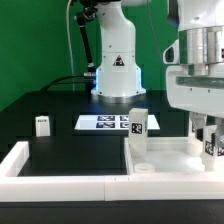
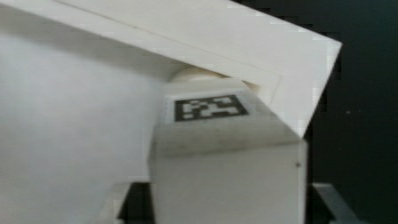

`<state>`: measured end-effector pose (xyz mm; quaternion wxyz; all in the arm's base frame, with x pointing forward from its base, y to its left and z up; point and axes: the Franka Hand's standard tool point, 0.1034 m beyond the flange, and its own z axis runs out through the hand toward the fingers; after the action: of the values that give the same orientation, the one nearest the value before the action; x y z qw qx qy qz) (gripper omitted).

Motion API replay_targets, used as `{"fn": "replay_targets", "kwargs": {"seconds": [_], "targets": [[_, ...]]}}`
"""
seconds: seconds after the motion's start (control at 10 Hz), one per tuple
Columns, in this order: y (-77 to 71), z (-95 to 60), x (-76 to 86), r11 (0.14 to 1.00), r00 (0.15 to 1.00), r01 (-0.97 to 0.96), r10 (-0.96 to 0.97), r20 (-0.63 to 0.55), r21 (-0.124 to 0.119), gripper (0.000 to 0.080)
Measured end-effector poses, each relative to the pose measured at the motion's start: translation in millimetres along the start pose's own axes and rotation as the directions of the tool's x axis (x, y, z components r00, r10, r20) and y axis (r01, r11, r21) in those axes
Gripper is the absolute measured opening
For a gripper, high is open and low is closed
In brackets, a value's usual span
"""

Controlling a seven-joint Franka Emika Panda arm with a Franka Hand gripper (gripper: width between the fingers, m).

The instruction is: Assemble square table

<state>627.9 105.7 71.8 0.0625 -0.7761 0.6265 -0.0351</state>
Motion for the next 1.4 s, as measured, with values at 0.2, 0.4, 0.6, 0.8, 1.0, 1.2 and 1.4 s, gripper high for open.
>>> {"fn": "replay_targets", "kwargs": {"seconds": [0.2, 0.4, 0.6, 0.8, 1.0, 1.2, 1.4], "targets": [[3.2, 1.5, 3.4, 0.932, 0.931, -0.361, 0.362, 0.041, -0.027, 0.0293], [5.0, 2.3, 0.3, 0.792, 0.791, -0.608, 0.61, 0.046, -0.054, 0.0294], [6.7, 1.7, 2.0, 0.724, 0.724, -0.688, 0.69, 0.03, -0.052, 0.0302], [7.8, 2.2, 2.6, 0.74, 0.74, -0.671, 0.672, 0.027, -0.05, 0.0363], [8.2, 2.8, 2.7, 0.742, 0.742, -0.668, 0.67, 0.026, -0.05, 0.0499], [12.0, -6.0, 6.0, 0.77, 0.769, -0.637, 0.638, 0.034, -0.047, 0.0639], [24.6, -35.8, 21.7, 0.807, 0.805, -0.59, 0.59, 0.058, -0.018, 0.0648]]}}
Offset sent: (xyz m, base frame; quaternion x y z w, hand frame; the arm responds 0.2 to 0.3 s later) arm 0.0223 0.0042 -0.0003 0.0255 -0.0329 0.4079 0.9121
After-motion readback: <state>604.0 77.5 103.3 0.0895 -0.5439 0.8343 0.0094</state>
